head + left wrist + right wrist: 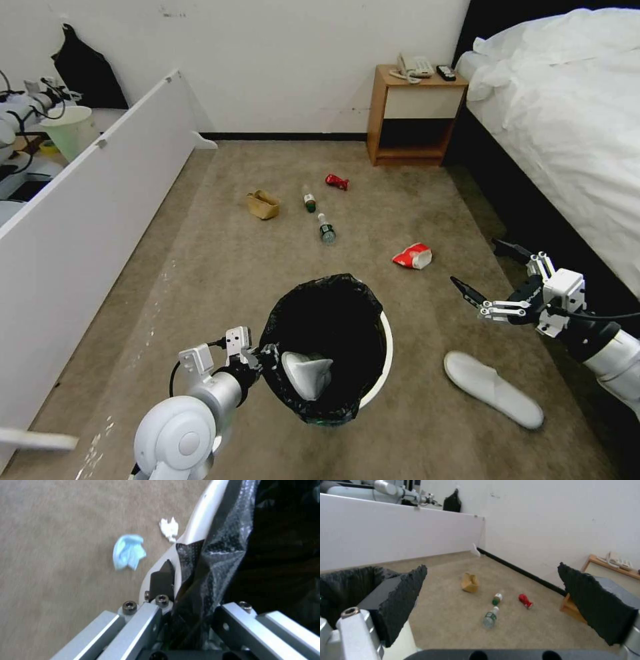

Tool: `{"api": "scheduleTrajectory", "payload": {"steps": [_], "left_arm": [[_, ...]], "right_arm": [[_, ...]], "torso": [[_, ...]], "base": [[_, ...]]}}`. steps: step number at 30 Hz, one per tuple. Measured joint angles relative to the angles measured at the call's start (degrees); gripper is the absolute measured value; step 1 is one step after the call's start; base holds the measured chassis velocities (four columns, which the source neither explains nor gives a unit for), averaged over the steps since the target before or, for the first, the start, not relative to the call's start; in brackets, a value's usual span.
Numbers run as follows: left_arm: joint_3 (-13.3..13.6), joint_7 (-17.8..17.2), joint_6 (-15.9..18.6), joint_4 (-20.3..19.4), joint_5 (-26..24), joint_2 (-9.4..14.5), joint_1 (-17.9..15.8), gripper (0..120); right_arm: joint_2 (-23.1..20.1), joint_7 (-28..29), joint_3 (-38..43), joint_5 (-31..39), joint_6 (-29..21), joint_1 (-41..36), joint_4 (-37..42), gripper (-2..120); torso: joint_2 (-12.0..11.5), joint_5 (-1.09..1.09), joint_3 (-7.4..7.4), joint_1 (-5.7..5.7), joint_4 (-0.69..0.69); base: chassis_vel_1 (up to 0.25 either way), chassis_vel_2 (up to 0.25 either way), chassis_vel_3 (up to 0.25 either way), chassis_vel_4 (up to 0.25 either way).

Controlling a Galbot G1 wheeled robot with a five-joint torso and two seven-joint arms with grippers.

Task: Pick up the trash bin, then pick up the garbage from the floor and place it into the trash bin.

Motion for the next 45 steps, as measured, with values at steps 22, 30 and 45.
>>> {"api": "scheduleTrajectory", "payload": {"steps": [22,30,45], "left_arm": [[0.0,0.2,0.1,-0.4,0.4,-0.7,0.3,2],[-0.2,0.3,0.2,-0.5,0.4,-0.4,0.1,2],[-0.2,-0.1,0.6,-0.3,0.8,-0.9,0.0,2]], "right_arm": [[-1.5,-2.4,-0.4,-3.1,1.2,-1.0,-8.9,100],[-4.3,-2.7,-0.8,-4.4,-0.5,-1.4,-13.1,100],[-9.4,-2.1,-3.2,-2.7,-3.0,-0.8,-18.5,100]], "torso": [[0.0,0.02,-0.03,0.0,0.02],[0.0,0.02,-0.02,-0.01,0.01],[0.0,0.02,-0.02,-0.01,0.01]], "base": [[-0.016,0.011,0.018,-0.015],[0.0,0.0,0.0,0.0],[0.0,0.0,0.0,0.0]]}}
